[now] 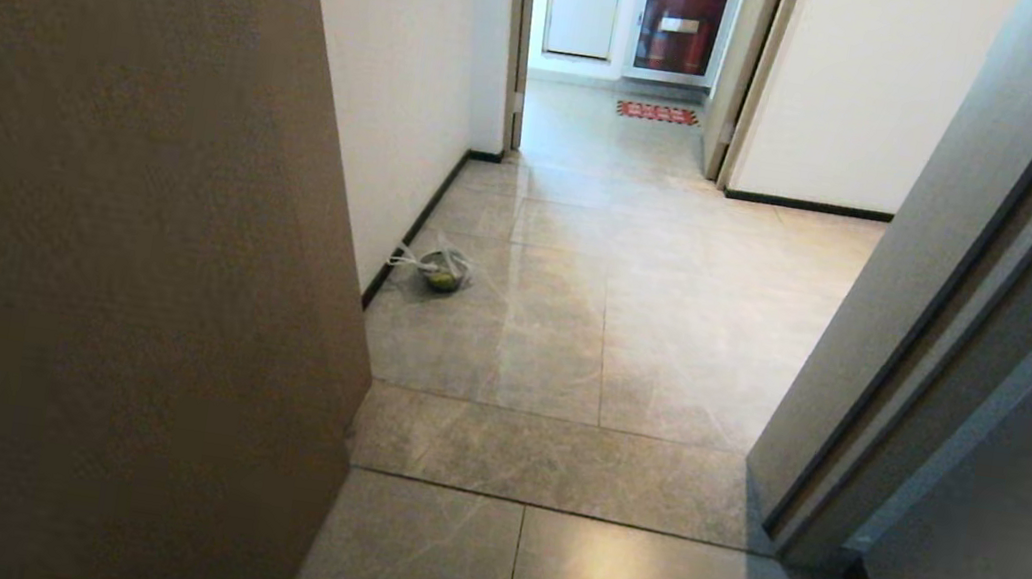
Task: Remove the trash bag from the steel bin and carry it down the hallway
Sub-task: Put the trash bag at the door
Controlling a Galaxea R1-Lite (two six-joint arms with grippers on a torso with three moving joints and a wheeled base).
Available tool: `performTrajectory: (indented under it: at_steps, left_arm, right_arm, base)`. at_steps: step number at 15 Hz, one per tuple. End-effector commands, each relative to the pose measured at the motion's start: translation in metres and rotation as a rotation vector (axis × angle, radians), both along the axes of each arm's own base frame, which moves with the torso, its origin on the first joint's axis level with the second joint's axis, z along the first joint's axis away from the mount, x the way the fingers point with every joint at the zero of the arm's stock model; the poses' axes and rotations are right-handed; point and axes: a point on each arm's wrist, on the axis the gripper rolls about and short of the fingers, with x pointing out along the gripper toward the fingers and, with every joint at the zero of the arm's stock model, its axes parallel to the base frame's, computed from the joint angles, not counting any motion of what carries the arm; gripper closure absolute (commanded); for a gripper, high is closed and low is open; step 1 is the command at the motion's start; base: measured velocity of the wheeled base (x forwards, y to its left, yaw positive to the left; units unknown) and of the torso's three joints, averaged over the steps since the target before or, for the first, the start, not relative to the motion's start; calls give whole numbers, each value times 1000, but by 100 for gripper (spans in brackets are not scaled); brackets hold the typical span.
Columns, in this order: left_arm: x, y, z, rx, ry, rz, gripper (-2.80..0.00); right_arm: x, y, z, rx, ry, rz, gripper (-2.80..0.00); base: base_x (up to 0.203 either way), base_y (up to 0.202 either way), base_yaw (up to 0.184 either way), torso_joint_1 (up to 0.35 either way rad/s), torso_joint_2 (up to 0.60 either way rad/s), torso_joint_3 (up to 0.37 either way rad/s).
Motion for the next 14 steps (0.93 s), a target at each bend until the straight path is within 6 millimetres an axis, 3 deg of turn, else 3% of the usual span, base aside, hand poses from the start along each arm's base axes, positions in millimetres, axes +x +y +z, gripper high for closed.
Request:
performTrajectory:
  at_steps: [1,8,14]
  left_arm:
    - [0,0,0,-1,2,0,0]
    - [0,0,0,0,2,0,0]
    - [0,0,0,-1,2,0,0]
  right_arm:
    - [0,0,0,1,-1,0,0]
    - [0,0,0,1,-1,0,0]
    - [0,0,0,1,-1,0,0]
  base:
    - [162,0,0,2,2,2]
    - [14,-10,1,1,1,1]
    - [0,-169,0,3,3,4]
